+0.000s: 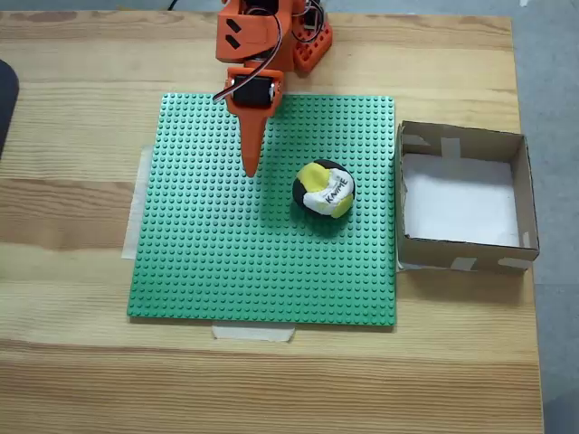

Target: Pick the ball and put it in the box.

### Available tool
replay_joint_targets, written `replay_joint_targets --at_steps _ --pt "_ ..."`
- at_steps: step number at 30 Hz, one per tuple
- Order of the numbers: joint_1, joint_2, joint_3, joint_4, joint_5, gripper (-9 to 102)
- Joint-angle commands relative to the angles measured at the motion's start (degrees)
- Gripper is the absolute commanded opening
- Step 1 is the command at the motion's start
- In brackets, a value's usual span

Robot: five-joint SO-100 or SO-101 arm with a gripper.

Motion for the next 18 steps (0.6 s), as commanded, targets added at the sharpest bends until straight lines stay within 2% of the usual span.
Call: replay_joint_targets --at_steps 1,18 --pt "0.3 0.5 3.3 -0.7 0.4 -1" --pt "0.3 -1.2 -0.2 -0.7 -1.4 -1"
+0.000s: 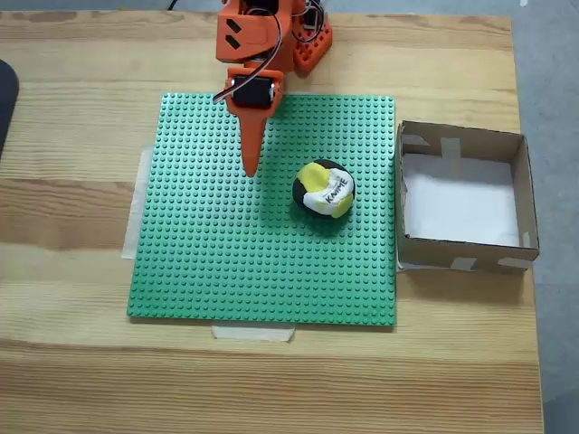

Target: Pick the ball and put it in the box.

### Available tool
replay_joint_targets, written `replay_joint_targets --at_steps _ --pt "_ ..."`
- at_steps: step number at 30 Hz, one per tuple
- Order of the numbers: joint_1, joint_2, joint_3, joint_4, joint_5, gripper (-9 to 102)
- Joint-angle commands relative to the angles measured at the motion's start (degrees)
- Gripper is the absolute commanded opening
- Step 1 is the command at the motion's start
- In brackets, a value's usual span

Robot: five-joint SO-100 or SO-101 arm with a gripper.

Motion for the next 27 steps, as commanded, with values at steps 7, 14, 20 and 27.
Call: replay_joint_targets --at_steps 7,14,20,27 --pt "-0.1 -10.1 -9.7 0.7 -1.1 -1" --pt "-1.4 -23.3 -25.2 5.4 0.6 -1" --pt "-3.3 -34.5 -39.6 12.1 2.9 -1" --pt "-6.0 -47.4 -57.0 22.5 3.8 -1"
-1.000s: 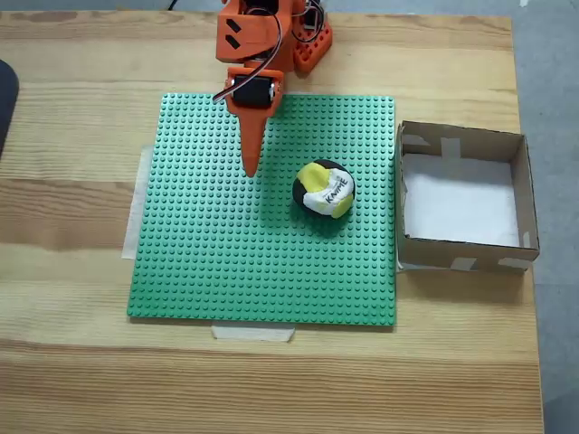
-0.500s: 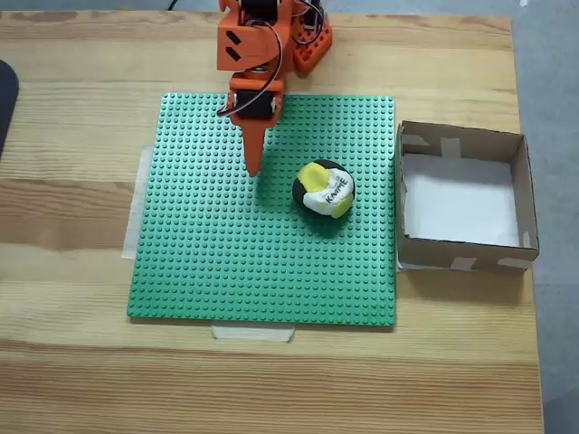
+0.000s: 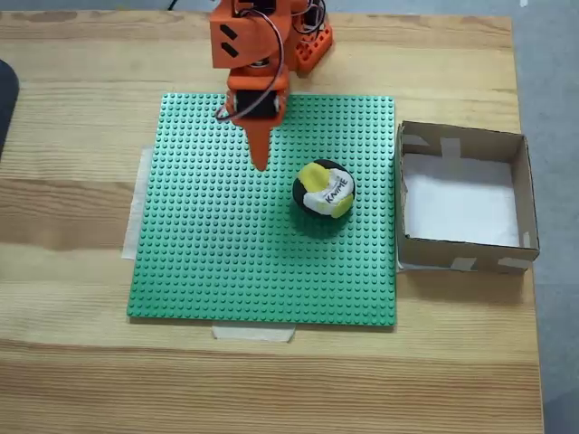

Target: Pick the ball and put it in the box.

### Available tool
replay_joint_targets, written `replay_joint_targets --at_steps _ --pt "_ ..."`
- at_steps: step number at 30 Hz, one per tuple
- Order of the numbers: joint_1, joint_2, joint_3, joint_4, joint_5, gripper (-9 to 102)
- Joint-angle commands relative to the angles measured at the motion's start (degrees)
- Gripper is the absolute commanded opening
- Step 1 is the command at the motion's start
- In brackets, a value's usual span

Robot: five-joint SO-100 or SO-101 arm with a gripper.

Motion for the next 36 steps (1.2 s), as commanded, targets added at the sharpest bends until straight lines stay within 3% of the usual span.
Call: replay_joint_targets --at_steps 1,20,33,36 --pt "-1.1 -4.8 -10.4 4.6 0.7 -1" --pt "-9.5 -21.4 -31.6 22.1 5.2 -1" --pt "-12.0 -28.9 -34.5 26.4 6.3 2" --pt "-13.1 -29.6 -34.5 26.6 7.1 8"
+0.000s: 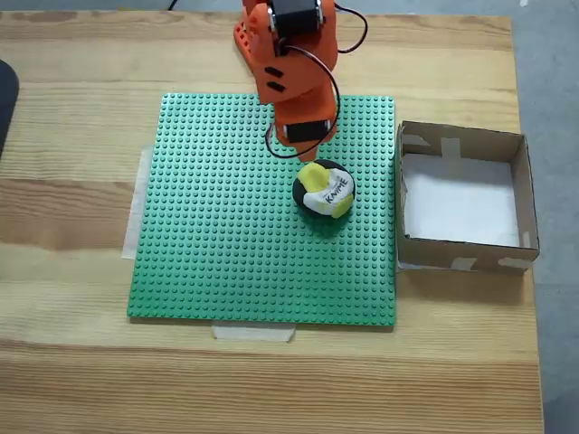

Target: Pick the ball and put it in the box.

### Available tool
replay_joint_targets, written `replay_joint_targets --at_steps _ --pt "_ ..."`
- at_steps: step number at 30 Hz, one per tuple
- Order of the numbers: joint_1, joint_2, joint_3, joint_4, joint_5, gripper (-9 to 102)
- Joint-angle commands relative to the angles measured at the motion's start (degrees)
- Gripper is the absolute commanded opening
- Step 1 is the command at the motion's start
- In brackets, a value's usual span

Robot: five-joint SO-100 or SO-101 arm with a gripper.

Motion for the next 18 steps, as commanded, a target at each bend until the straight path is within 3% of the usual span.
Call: replay_joint_targets --at_steps 1,5,11,18 --pt "-2.0 -0.1 -2.5 0.6 1.1 11" --pt "-3.2 -0.2 -1.1 0.8 2.9 30" --pt "-3.9 -0.2 2.2 0.7 2.9 41" --pt "-3.3 -0.1 6.7 -1.0 2.4 42"
